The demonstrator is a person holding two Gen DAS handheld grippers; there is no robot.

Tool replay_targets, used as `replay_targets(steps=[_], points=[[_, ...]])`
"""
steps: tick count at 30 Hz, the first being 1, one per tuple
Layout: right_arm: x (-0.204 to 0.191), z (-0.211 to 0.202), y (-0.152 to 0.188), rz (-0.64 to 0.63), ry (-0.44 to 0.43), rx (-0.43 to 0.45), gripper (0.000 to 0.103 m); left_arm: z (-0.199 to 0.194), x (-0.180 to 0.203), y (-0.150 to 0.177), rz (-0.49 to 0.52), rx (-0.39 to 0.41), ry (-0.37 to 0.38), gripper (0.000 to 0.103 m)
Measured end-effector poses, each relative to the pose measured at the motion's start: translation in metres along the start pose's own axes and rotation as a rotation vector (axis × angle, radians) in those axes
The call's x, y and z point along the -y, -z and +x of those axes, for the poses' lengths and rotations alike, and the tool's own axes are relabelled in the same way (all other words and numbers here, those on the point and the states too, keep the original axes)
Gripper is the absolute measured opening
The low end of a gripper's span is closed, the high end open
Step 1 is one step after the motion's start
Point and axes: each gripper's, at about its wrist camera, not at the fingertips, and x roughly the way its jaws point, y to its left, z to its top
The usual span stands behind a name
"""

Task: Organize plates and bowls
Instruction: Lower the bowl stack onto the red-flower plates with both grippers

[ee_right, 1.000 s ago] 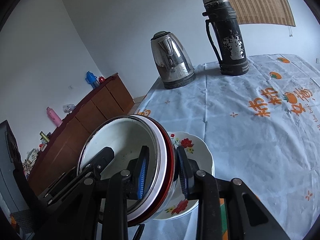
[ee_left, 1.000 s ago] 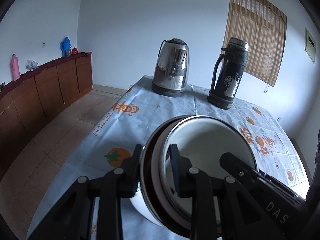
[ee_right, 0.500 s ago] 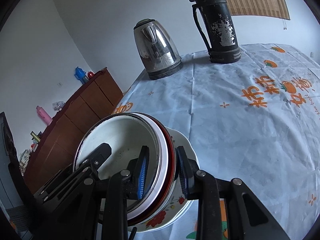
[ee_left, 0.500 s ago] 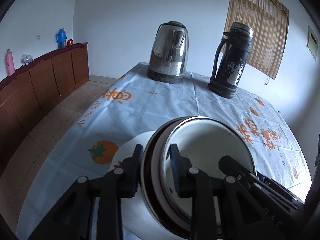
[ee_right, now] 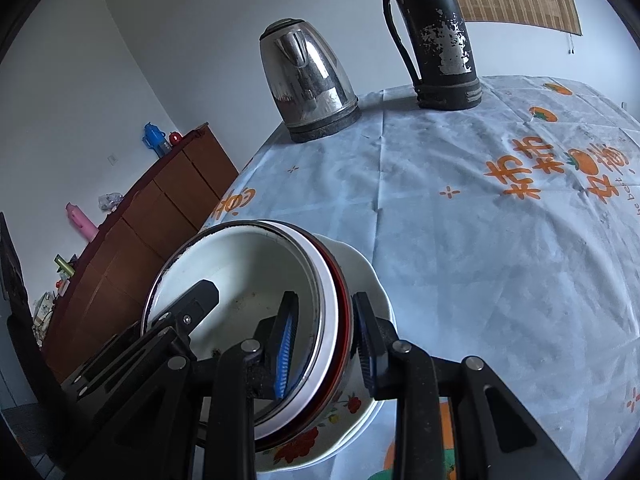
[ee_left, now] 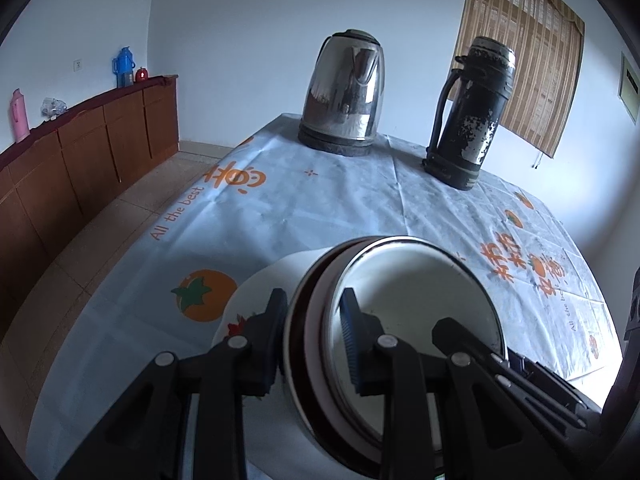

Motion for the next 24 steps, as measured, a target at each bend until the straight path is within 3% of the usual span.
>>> replay_targets(steps=[18, 24], points=[[-0.0074, -0.0001, 0.0017, -0.068, 0.033, 0.018, 0.031, 0.0029, -0.0027, 0.0010, -0.007, -0.010, 0.003, 0.026], [-0.0034, -0.0001, 0.0013, -0.032, -0.005, 0.019, 0.033, 0.0052, -0.0043, 0.0007, -0.022, -0.028, 0.010, 0.025]])
